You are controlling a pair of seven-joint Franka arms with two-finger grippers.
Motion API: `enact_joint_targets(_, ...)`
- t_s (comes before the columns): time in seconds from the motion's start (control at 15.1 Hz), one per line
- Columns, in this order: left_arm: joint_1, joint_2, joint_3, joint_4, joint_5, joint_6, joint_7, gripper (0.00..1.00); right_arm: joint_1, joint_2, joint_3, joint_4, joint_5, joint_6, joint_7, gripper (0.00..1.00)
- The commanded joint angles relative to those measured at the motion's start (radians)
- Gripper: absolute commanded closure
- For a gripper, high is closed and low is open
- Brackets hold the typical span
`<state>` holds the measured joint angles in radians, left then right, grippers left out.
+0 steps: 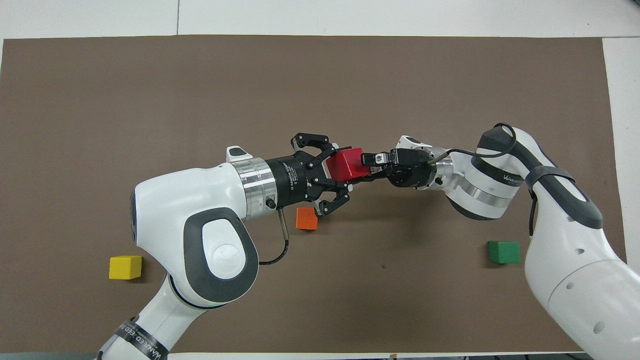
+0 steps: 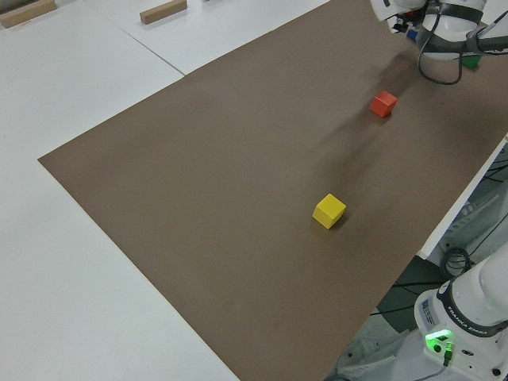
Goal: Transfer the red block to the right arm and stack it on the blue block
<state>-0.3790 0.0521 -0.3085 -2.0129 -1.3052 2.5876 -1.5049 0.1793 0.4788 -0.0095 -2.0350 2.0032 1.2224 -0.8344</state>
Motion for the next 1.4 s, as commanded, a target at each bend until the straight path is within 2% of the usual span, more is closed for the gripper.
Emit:
enact_joint_targets(0.0, -0.041, 0.011, 0.009, 0.017, 0.009, 0.043, 0.000, 1.00, 0.006, 0.003, 0.003, 0.004, 0.028, 0.028, -0.028, 0.77)
enact_joint_targets(0.07, -0.047, 0.011, 0.009, 0.017, 0.009, 0.063, 0.000, 1.00, 0.006, 0.003, 0.002, 0.004, 0.028, 0.029, -0.028, 0.99)
enact_joint_targets(0.53, -0.066, 0.012, 0.009, 0.010, 0.009, 0.088, 0.000, 1.00, 0.020, -0.008, 0.003, 0.001, 0.028, 0.052, -0.043, 1.00)
enact_joint_targets(0.6, -0.064, 0.012, 0.009, 0.009, 0.007, 0.088, 0.000, 0.64, 0.020, -0.008, 0.003, 0.001, 0.028, 0.054, -0.045, 1.00)
enact_joint_targets(0.66, -0.064, 0.012, 0.009, 0.009, 0.007, 0.088, -0.001, 0.01, 0.020, -0.008, 0.003, 0.001, 0.028, 0.054, -0.045, 1.00)
enact_joint_targets(1.0, -0.051, 0.006, 0.011, 0.002, 0.006, 0.083, -0.006, 0.00, 0.022, -0.015, 0.003, 0.001, 0.040, 0.057, -0.045, 1.00)
enact_joint_targets(1.13, -0.012, -0.009, 0.012, -0.024, 0.006, 0.060, -0.006, 0.00, 0.022, -0.020, 0.003, 0.001, 0.042, 0.069, -0.045, 1.00)
enact_joint_targets(1.33, 0.084, -0.066, 0.016, -0.075, 0.006, -0.070, -0.005, 0.00, 0.022, -0.049, 0.002, 0.001, 0.039, 0.123, -0.032, 1.00)
